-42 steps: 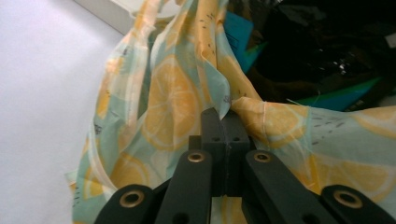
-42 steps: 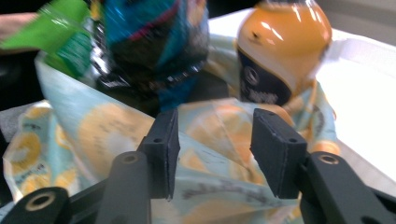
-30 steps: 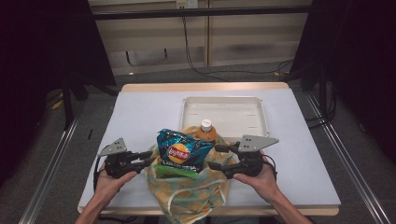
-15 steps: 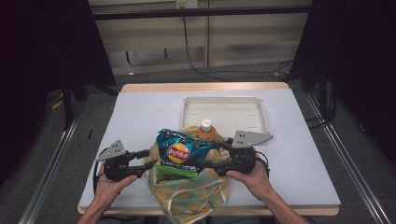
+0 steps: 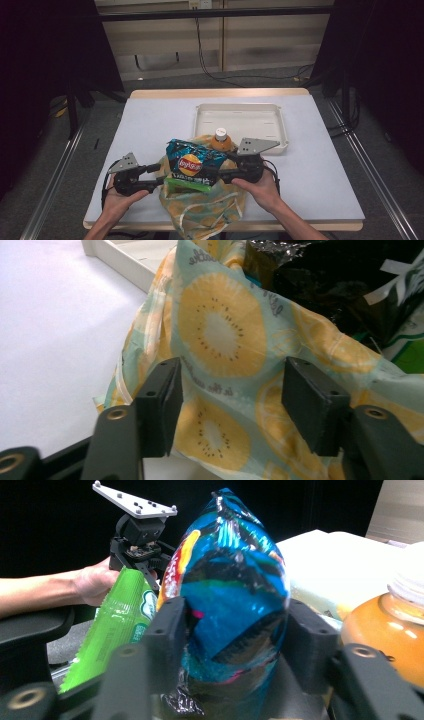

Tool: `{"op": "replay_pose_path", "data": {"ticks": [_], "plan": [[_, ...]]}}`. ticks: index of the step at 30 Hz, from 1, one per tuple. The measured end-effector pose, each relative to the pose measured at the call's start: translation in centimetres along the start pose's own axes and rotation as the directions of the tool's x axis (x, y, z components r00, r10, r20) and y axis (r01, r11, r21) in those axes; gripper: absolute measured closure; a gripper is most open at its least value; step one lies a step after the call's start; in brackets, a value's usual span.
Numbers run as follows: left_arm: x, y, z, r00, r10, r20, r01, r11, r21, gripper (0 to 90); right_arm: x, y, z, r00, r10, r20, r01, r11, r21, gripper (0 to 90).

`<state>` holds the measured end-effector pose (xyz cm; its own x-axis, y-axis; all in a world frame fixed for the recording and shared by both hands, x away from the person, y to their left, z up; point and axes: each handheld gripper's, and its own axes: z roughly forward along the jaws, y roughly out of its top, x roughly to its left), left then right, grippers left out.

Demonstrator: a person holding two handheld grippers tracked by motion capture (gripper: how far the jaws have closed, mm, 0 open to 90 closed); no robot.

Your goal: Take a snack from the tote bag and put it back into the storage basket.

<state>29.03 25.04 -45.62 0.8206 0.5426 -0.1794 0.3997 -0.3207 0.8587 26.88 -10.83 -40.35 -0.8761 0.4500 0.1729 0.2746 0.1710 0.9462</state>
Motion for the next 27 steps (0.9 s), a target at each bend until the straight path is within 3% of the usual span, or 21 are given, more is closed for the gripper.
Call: {"op": "replay_pose_path", "data": {"ticks": [4,7,16,19,21,27], "plan": [[-0.1,0.0,0.0,1.0,-0.002,0.001,0.002,0.9999,-0.011,35.6,0.1,-0.1,-0.2,1.0,-0.003,-0.006,0.003,1.0,-0.006,66.0],[-0.1,0.0,-0.2,0.9999,0.012,0.009,-0.012,0.9998,-0.019,35.9,0.1,-0.2,-0.2,0.9999,-0.008,-0.011,0.008,0.9999,-0.01,70.9],[-0.3,0.1,-0.8,0.9999,-0.007,-0.011,0.006,0.9975,-0.07,26.3,0.2,0.4,-0.2,0.9995,0.008,-0.032,-0.009,0.9995,-0.029,84.8],[-0.9,-0.3,-1.1,0.9996,-0.009,-0.025,0.007,0.9973,-0.073,22.4,0.3,0.7,-0.1,0.9991,0.006,-0.042,-0.008,0.9995,-0.03,86.4],[-1.0,-0.5,-1.3,0.9981,-0.002,-0.062,-0.003,0.9968,-0.08,20.1,0.2,0.9,0.0,0.9988,0.012,-0.048,-0.014,0.9993,-0.036,87.2],[-0.7,-0.3,-1.2,0.9987,0.025,-0.044,-0.029,0.9953,-0.092,14.3,0.2,1.5,0.1,0.9981,0.006,-0.062,-0.009,0.9982,-0.059,88.2]]}}
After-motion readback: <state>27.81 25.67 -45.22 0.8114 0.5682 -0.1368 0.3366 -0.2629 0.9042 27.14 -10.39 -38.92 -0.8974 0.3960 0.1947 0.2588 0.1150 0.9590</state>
